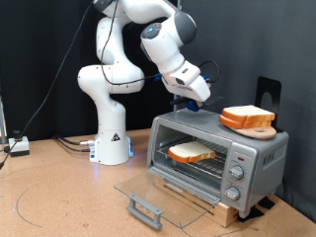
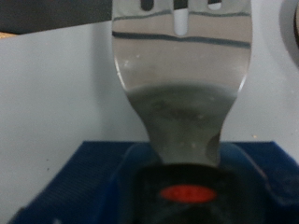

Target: Make a piece of toast with the oven

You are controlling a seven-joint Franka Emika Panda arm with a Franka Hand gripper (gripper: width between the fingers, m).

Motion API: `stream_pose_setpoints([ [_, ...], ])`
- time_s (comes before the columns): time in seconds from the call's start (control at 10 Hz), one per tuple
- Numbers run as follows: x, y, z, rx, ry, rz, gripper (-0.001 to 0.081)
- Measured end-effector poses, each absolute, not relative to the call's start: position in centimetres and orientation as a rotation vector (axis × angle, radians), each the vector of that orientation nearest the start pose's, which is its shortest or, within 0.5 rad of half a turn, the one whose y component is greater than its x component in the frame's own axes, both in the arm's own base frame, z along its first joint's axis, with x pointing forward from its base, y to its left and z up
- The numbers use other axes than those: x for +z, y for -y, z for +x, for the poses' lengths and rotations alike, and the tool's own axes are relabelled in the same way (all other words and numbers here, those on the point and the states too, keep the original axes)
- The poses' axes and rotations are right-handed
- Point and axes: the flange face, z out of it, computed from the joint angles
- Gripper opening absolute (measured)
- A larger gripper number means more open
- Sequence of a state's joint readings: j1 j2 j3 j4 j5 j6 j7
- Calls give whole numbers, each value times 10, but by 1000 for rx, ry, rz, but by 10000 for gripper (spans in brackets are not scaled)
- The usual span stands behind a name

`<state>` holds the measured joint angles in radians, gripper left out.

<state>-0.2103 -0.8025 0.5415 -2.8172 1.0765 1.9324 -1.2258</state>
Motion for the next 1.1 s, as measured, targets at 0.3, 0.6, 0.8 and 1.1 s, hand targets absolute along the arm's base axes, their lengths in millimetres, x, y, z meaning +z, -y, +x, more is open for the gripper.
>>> stream_pose_setpoints([
  [0.3,381,-153,290,-314,1138,-2304,398],
  [0.6,378,-161,288,-312,1136,-2298,605],
  [0.8,380,-162,289,-339,1115,-2290,773],
  [1.1,408,-152,293,-452,1050,-2241,808],
])
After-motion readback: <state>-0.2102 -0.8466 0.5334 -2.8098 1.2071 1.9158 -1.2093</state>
